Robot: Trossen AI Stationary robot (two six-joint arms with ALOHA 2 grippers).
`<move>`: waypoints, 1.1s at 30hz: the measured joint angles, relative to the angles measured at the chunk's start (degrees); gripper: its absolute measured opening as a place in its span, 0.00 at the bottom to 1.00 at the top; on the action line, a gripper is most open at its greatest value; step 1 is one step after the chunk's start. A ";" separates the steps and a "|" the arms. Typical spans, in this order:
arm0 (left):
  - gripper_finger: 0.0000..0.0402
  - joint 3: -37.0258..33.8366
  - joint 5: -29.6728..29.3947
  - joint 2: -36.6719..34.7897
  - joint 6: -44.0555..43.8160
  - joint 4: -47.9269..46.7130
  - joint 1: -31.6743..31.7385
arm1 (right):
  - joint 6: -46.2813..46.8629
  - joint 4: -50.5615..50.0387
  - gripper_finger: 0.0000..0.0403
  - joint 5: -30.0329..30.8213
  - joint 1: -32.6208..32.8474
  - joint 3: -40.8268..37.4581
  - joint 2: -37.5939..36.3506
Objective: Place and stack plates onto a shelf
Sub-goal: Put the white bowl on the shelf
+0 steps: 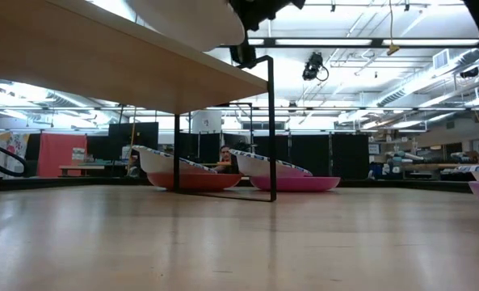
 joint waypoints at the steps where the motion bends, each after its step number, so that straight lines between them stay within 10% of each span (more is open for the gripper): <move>1: 0.37 0.00 -0.01 0.00 -0.01 0.03 0.01 | -0.25 0.47 0.03 0.03 0.01 0.07 0.25; 33: 0.37 0.00 -0.01 0.00 -0.02 0.31 0.00 | -2.68 -2.60 0.03 9.31 0.68 -0.04 1.14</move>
